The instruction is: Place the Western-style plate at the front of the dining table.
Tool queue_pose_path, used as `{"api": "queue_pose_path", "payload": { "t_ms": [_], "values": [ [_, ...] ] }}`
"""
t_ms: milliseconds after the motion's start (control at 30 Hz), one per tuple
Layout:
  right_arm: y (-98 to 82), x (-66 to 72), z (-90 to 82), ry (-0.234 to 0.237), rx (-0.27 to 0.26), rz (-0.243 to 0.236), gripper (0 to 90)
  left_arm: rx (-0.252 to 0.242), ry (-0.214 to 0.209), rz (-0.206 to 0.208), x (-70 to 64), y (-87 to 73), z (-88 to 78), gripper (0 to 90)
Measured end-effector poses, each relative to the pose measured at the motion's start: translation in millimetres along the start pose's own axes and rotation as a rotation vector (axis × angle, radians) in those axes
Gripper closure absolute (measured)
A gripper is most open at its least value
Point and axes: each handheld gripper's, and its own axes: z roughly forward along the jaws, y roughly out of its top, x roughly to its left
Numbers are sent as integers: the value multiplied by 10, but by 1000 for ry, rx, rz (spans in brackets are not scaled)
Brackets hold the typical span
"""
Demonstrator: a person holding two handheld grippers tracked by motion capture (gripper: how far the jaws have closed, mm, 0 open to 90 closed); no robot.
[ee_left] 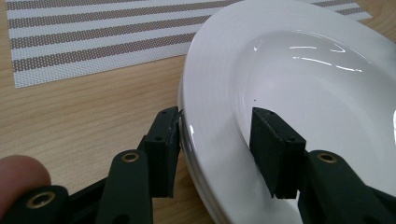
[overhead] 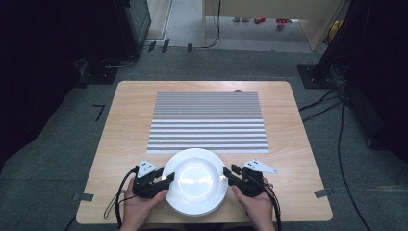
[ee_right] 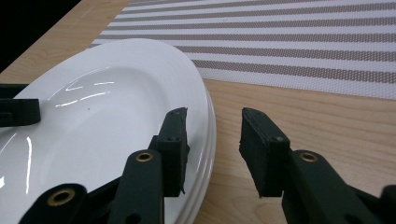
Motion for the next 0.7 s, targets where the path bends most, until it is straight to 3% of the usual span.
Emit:
{"api": "queue_pose_path", "payload": {
  "t_ms": [167,300,500,633,700],
  "values": [
    [-37,-1,32,77,3,11,683,-2,-9,-6,15,-1,-2,548],
    [-67,5,39,62,-17,31,727,-2,-13,-7,21,-1,-3,549],
    [-91,-67,21,86,-50,172,798,-4,-12,-10,19,-3,-4,550],
    [-81,-76,10,109,-48,219,803,-4,-15,-17,23,-4,-4,551],
    [-83,-75,10,108,-48,219,803,-4,-15,-20,24,-4,-4,551]
  ]
}}
